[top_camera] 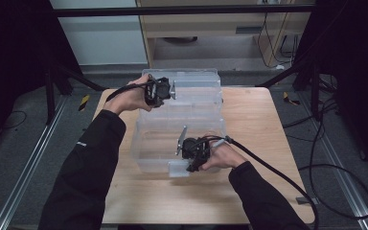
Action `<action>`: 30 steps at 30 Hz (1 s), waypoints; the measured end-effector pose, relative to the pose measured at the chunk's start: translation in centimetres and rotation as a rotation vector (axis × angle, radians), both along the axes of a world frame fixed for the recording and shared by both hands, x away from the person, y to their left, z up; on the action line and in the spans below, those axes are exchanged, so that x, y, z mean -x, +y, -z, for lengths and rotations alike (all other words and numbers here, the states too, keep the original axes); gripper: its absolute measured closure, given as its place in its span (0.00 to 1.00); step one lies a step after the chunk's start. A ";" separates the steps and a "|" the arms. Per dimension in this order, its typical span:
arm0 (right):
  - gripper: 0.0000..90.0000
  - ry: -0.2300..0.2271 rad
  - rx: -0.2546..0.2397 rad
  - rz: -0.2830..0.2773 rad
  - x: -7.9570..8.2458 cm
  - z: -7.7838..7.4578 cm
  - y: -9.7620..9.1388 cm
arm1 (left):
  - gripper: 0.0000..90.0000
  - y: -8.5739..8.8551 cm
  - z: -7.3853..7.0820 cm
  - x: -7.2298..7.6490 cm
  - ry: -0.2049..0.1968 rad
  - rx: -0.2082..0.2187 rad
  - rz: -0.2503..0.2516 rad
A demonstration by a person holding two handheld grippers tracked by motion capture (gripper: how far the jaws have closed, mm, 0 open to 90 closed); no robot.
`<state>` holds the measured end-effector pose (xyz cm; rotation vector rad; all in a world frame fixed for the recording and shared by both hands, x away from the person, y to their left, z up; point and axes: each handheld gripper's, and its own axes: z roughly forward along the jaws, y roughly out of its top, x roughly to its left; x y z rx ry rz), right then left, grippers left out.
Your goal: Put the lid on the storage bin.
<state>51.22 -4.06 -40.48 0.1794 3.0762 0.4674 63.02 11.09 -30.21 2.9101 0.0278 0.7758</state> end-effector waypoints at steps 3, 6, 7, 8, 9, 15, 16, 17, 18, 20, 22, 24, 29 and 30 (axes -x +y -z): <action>0.72 0.000 0.001 0.000 0.0 0.0 0.0 | 0.91 0.0 -0.2 0.2 0.009 -0.003 0.002; 0.72 -0.001 0.004 0.002 0.1 0.0 0.0 | 0.91 0.1 -0.5 0.6 0.016 0.000 0.007; 0.72 -0.005 0.007 -0.003 0.0 0.0 0.0 | 0.92 0.1 -0.6 0.7 0.017 -0.004 0.010; 0.72 -0.005 0.007 -0.002 0.0 0.0 0.0 | 0.92 0.1 -0.7 0.9 0.015 -0.008 0.015; 0.72 -0.004 0.008 -0.002 0.0 0.0 0.0 | 0.92 0.1 -0.6 1.0 0.012 -0.002 0.017; 0.72 -0.008 0.009 0.005 0.1 0.0 0.1 | 0.92 0.2 -0.9 2.0 0.000 -0.004 0.027; 0.72 -0.004 0.008 0.015 0.2 0.0 0.1 | 0.92 0.2 -0.9 2.2 -0.002 -0.002 0.028; 0.72 -0.006 0.010 0.008 0.2 0.0 0.1 | 0.92 0.2 -0.9 2.3 -0.001 0.000 0.024; 0.72 -0.006 0.011 0.007 0.2 0.0 0.1 | 0.92 0.2 -1.0 2.5 -0.002 -0.011 0.025; 0.72 -0.009 0.015 0.001 0.2 0.0 0.1 | 0.92 0.2 -1.1 2.7 -0.004 -0.011 0.022; 0.72 -0.008 0.018 -0.002 0.2 0.0 0.1 | 0.92 0.1 -0.9 3.0 0.028 0.003 0.028; 0.72 -0.011 0.016 0.001 0.2 0.0 0.1 | 0.93 0.1 -1.0 3.1 0.017 0.001 0.028; 0.72 -0.007 0.012 0.008 0.3 0.0 0.1 | 0.93 0.2 -0.9 4.0 -0.004 0.001 0.012; 0.72 0.001 0.014 0.016 0.3 0.0 0.1 | 0.93 0.3 -0.8 4.1 -0.006 0.006 0.009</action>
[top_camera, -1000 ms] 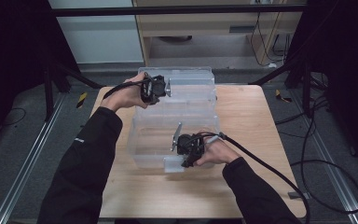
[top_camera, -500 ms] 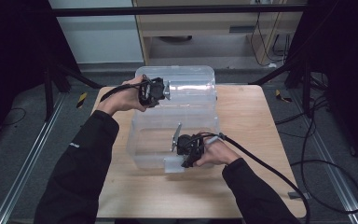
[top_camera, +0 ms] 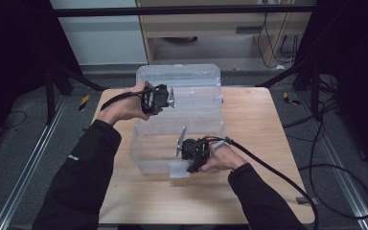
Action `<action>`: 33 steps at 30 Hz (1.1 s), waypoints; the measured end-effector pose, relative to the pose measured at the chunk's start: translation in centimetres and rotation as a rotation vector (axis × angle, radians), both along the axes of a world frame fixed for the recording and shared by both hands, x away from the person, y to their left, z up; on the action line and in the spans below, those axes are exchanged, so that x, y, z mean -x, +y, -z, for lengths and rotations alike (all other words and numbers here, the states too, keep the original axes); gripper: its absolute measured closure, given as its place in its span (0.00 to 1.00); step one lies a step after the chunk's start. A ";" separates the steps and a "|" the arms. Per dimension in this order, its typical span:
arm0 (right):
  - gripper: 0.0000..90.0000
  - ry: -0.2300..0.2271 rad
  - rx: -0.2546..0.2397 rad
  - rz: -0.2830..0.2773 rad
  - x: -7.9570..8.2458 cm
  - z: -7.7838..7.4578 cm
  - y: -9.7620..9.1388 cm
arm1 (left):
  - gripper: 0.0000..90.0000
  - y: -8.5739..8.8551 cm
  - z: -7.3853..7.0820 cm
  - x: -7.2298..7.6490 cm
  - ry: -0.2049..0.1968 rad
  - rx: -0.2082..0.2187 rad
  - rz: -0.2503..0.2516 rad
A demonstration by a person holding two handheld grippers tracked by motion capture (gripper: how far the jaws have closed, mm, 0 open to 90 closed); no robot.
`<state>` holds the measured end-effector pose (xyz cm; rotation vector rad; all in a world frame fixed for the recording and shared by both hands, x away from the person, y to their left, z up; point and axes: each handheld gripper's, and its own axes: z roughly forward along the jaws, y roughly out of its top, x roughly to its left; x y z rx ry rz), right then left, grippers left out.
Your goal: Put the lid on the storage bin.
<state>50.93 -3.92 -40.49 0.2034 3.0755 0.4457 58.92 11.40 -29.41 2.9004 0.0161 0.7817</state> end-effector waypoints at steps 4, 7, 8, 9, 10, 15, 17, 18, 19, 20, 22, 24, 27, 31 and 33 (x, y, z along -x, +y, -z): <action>0.72 0.000 -0.002 -0.001 0.1 0.0 0.0 | 0.93 0.1 -0.1 0.3 -0.013 -0.012 0.012; 0.72 0.000 -0.004 0.005 0.1 0.0 0.0 | 0.93 0.0 -0.1 0.7 -0.015 -0.010 0.013; 0.72 0.000 -0.005 0.006 0.1 0.0 -0.1 | 0.93 0.1 -0.1 0.8 -0.014 -0.004 0.011; 0.72 -0.002 -0.006 0.004 0.1 0.0 -0.1 | 0.93 0.2 -0.1 0.8 -0.017 0.002 0.011; 0.72 -0.002 -0.006 0.009 0.1 0.0 -0.1 | 0.93 0.2 -0.1 0.9 -0.019 0.006 0.012; 0.72 -0.016 -0.004 0.009 0.2 0.1 0.0 | 0.93 0.2 -0.1 1.3 -0.017 0.007 0.014; 0.72 -0.015 -0.004 0.010 0.2 0.1 0.0 | 0.93 0.2 -0.1 1.6 -0.016 0.009 0.013; 0.72 -0.015 -0.004 0.011 0.2 0.1 0.0 | 0.93 0.2 -0.1 1.7 -0.016 0.014 0.014; 0.72 -0.012 -0.006 0.016 0.3 0.1 0.0 | 0.93 0.3 -0.1 1.8 -0.017 0.014 0.013; 0.72 -0.012 -0.006 0.014 0.3 0.1 0.0 | 0.93 0.3 -0.1 2.0 -0.016 0.018 0.010; 0.72 -0.013 -0.007 0.014 0.3 0.1 0.0 | 0.93 0.4 -0.1 2.1 -0.018 0.021 0.013; 0.72 -0.015 -0.009 0.005 0.3 0.1 -0.1 | 0.93 0.5 -0.1 2.6 -0.020 0.028 0.012; 0.72 -0.019 -0.008 0.007 0.3 0.1 -0.1 | 0.93 0.6 0.0 3.1 -0.021 0.035 0.014; 0.72 -0.021 -0.011 0.002 0.2 0.1 -0.1 | 0.93 0.7 0.2 3.8 -0.019 0.042 0.002; 0.72 -0.020 -0.010 0.006 0.3 0.1 -0.1 | 0.93 0.7 0.2 4.0 -0.019 0.040 0.002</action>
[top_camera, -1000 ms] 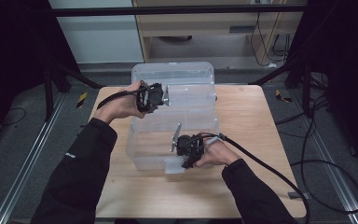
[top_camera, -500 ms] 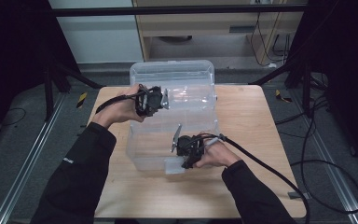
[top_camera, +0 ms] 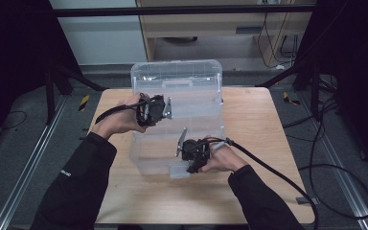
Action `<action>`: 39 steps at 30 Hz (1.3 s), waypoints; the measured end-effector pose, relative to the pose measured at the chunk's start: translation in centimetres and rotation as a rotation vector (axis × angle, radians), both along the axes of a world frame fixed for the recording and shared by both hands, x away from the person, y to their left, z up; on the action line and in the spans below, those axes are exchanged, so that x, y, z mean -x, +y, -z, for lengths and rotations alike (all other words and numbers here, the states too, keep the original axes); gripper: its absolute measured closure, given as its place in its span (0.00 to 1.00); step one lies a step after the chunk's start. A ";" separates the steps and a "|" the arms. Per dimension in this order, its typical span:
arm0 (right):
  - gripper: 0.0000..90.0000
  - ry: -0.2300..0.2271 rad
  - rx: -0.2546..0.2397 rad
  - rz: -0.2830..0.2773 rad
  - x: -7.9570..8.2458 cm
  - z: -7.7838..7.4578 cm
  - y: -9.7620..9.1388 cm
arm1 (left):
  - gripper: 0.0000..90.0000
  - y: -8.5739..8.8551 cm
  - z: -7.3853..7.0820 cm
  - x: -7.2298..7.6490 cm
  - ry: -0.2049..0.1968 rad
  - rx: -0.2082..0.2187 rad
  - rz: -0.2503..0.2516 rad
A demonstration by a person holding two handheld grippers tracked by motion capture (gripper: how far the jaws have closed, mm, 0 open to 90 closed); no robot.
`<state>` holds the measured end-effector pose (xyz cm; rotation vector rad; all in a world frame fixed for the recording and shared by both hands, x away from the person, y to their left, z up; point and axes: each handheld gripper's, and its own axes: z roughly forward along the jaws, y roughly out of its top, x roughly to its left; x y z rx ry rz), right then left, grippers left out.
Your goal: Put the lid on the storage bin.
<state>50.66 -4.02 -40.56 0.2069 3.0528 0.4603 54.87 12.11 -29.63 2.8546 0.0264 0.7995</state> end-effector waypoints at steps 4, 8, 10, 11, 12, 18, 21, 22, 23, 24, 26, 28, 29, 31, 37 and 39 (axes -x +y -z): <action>0.71 -0.001 -0.009 -0.004 0.0 0.0 -0.1 | 0.93 0.2 0.1 0.4 0.001 0.007 0.001; 0.71 -0.002 -0.013 -0.005 0.0 0.0 -0.1 | 0.93 0.4 0.3 1.0 0.000 0.016 0.002; 0.71 0.001 -0.015 -0.004 0.0 0.0 -0.1 | 0.93 0.4 0.3 1.1 0.002 0.017 0.003; 0.71 0.001 -0.015 -0.004 0.0 0.0 -0.1 | 0.93 0.5 0.4 1.3 0.003 0.023 0.004; 0.71 0.001 -0.014 -0.002 0.0 0.0 -0.1 | 0.93 0.5 0.4 1.3 0.005 0.018 0.003; 0.70 0.009 -0.020 0.001 0.0 -0.1 -0.1 | 0.93 0.5 0.7 1.9 0.008 0.022 0.003; 0.70 0.004 -0.017 0.003 0.1 -0.1 -0.2 | 0.93 0.6 0.8 2.1 0.010 0.019 0.005; 0.70 0.000 -0.020 -0.001 0.1 -0.1 -0.2 | 0.93 0.6 0.8 2.2 0.013 0.019 0.006; 0.70 -0.005 -0.019 -0.005 0.1 -0.1 -0.2 | 0.93 0.7 0.9 2.3 0.013 0.021 0.006; 0.70 -0.004 -0.022 -0.005 0.1 -0.1 -0.2 | 0.93 0.7 0.9 2.4 0.012 0.022 0.008; 0.69 -0.004 -0.023 -0.005 0.1 -0.1 -0.2 | 0.93 0.7 1.0 2.6 0.017 0.019 0.007; 0.69 -0.009 -0.022 -0.013 0.1 -0.1 -0.2 | 0.93 0.7 1.0 2.7 0.021 0.020 0.009; 0.69 -0.017 -0.021 -0.014 0.2 -0.1 -0.2 | 0.93 0.7 1.1 2.8 0.023 0.020 0.009; 0.69 -0.016 -0.024 -0.005 0.3 -0.1 -0.2 | 0.93 0.7 1.1 2.9 0.022 0.020 0.010; 0.66 -0.027 -0.032 0.000 0.4 -0.1 -0.3 | 0.92 0.7 1.3 3.2 0.025 0.020 0.016; 0.64 -0.036 -0.028 0.005 0.6 -0.1 -0.2 | 0.92 0.7 1.5 3.4 0.025 0.020 0.017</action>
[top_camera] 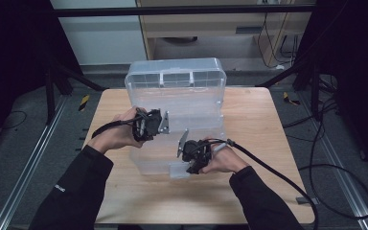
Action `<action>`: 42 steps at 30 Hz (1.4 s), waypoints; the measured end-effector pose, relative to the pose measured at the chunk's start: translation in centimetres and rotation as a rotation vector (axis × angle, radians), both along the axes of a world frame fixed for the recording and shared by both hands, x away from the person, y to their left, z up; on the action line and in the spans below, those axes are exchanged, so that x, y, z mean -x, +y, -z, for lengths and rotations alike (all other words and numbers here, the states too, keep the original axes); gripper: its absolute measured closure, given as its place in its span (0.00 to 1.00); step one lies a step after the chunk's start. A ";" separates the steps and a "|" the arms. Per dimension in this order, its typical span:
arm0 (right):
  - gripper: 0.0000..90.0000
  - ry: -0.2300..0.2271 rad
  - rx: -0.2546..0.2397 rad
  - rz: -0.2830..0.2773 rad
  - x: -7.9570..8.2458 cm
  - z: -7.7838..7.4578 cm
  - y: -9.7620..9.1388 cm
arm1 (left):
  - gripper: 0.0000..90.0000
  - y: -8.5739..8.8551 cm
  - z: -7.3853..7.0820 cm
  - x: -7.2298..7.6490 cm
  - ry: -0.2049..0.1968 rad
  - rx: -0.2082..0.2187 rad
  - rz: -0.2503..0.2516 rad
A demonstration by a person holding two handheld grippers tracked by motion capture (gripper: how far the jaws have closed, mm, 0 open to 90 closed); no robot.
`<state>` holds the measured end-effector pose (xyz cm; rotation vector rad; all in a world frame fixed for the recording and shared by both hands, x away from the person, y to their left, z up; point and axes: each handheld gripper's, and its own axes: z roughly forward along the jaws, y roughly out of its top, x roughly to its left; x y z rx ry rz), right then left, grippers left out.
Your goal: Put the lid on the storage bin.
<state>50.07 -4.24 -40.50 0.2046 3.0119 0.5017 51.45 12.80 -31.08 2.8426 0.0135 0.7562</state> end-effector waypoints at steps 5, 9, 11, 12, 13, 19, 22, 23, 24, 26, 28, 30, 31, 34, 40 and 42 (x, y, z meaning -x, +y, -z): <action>0.62 -0.013 -0.007 0.002 0.3 -0.4 -0.2 | 0.92 0.0 0.2 0.3 0.011 0.009 -0.007; 0.60 -0.034 -0.061 0.008 0.4 -1.3 -1.0 | 0.92 0.1 0.4 0.4 0.010 0.013 0.006; 0.60 -0.032 -0.104 0.033 0.6 -2.1 -1.7 | 0.92 0.1 0.4 0.5 0.013 0.006 0.004; 0.60 -0.034 -0.129 0.042 0.7 -2.4 -2.0 | 0.92 0.1 0.5 0.6 0.015 0.011 0.006; 0.61 -0.032 -0.146 0.055 0.7 -2.7 -2.4 | 0.92 0.1 0.5 0.6 0.012 0.012 0.008; 0.72 -0.078 -0.228 0.127 1.0 -4.0 -4.8 | 0.92 0.0 0.5 0.7 0.011 0.004 0.002; 0.78 -0.082 -0.287 0.180 1.1 -4.6 -6.2 | 0.92 0.0 0.5 0.7 0.007 0.002 -0.001; 0.79 -0.085 -0.304 0.199 1.1 -4.8 -6.6 | 0.91 0.0 0.5 0.8 0.006 0.002 -0.002; 0.81 -0.079 -0.321 0.219 1.2 -5.0 -7.1 | 0.91 0.0 0.5 0.8 0.004 0.002 -0.003; 0.83 -0.082 -0.360 0.259 1.2 -5.3 -7.9 | 0.91 -0.1 0.6 0.8 0.001 0.001 -0.005; 0.85 -0.085 -0.403 0.292 1.4 -5.6 -8.8 | 0.91 -0.1 0.6 0.8 -0.001 0.002 -0.007; 0.87 -0.091 -0.430 0.307 1.4 -5.9 -9.4 | 0.91 -0.1 0.6 0.8 -0.001 0.002 -0.009; 0.89 -0.098 -0.448 0.318 1.5 -6.0 -9.6 | 0.91 -0.1 0.6 0.8 -0.001 0.003 -0.010; 0.92 -0.118 -0.492 0.353 1.6 -6.6 -10.5 | 0.91 -0.1 0.6 0.8 -0.001 0.007 -0.013; 0.96 -0.175 -0.582 0.458 1.2 -7.8 -12.0 | 0.91 -0.1 0.6 0.9 -0.002 0.004 -0.019; 0.97 -0.181 -0.625 0.488 0.9 -8.0 -12.5 | 0.91 -0.1 0.6 0.9 -0.004 0.003 -0.021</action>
